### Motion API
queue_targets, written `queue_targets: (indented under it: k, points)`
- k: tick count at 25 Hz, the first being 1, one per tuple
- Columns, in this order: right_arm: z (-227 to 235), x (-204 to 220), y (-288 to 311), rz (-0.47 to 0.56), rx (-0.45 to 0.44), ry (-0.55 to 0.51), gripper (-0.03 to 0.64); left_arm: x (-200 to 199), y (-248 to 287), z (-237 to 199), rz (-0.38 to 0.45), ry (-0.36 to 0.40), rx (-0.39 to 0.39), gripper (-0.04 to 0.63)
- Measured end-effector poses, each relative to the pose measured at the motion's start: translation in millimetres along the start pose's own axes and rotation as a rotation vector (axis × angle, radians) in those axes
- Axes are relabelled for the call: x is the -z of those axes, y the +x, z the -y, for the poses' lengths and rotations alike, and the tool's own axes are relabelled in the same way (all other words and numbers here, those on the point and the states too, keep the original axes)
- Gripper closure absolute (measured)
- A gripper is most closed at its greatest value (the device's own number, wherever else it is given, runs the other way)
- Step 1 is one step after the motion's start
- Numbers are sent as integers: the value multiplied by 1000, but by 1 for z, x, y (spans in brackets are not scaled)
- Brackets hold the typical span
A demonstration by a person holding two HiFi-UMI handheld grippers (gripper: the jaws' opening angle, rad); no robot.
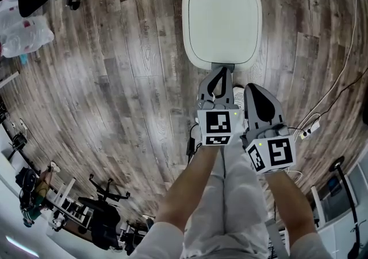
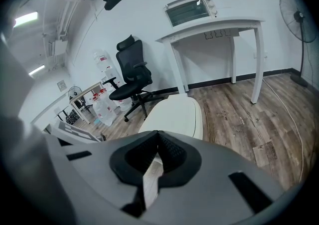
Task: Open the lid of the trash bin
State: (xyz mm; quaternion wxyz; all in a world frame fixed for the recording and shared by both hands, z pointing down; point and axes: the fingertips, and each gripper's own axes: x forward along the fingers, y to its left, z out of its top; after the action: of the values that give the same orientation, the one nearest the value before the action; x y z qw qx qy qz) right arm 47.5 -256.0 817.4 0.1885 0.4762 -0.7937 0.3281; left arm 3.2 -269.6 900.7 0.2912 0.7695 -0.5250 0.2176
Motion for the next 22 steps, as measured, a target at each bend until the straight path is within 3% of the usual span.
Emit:
queue_targets:
  k: [13, 22]
  points:
    - [3, 6, 6, -13, 8, 9, 601, 14, 5, -2, -43, -11, -24, 597]
    - [3, 5, 3, -1, 12, 13, 601, 16, 3, 0, 2, 16, -22, 597]
